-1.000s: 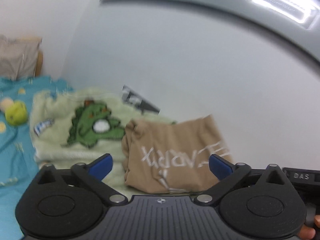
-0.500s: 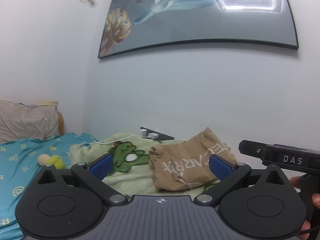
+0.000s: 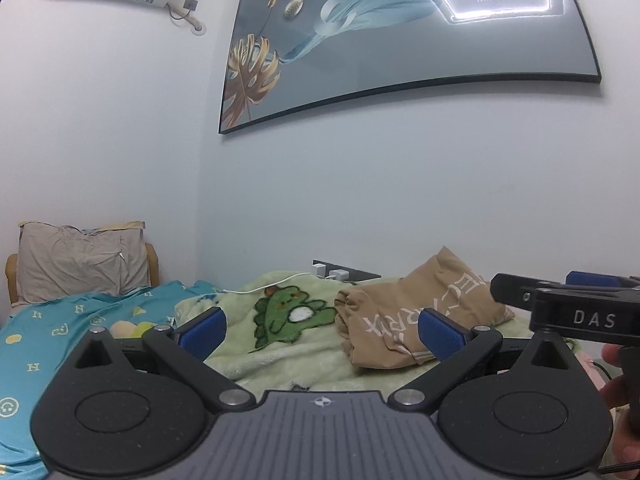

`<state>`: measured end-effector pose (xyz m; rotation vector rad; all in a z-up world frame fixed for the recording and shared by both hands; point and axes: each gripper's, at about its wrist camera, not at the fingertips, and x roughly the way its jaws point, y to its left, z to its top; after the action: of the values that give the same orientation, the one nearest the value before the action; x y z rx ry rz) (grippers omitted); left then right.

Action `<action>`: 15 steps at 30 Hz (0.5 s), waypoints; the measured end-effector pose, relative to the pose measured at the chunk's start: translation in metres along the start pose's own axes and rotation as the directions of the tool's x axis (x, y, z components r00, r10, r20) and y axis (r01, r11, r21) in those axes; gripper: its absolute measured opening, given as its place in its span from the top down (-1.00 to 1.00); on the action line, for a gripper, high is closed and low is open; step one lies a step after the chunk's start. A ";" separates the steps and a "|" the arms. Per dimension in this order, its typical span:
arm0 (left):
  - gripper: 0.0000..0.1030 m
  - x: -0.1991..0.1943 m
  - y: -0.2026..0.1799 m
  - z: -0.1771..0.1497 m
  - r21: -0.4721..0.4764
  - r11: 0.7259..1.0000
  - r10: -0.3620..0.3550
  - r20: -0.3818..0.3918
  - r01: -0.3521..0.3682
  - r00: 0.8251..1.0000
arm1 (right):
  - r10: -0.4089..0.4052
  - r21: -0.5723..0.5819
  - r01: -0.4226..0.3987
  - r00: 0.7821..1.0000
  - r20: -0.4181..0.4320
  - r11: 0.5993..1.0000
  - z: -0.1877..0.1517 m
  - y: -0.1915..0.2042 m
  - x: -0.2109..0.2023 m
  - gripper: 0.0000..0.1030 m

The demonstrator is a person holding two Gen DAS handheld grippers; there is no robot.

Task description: Fold clothes

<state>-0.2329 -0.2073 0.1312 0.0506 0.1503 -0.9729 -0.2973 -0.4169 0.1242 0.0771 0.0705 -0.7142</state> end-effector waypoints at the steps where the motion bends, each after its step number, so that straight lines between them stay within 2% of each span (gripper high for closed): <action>1: -0.99 0.000 0.001 -0.001 -0.001 1.000 -0.002 -0.001 0.002 1.000 | 0.000 0.005 0.000 1.000 -0.006 1.000 -0.001 0.000 0.001 -1.00; 15: -0.99 -0.006 0.002 -0.002 0.010 1.000 -0.003 -0.003 0.003 1.000 | -0.020 0.000 0.020 1.000 -0.016 1.000 -0.006 0.007 -0.003 -1.00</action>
<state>-0.2350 -0.2009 0.1304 0.0608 0.1479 -0.9764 -0.2950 -0.4086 0.1187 0.0823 0.0866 -0.7333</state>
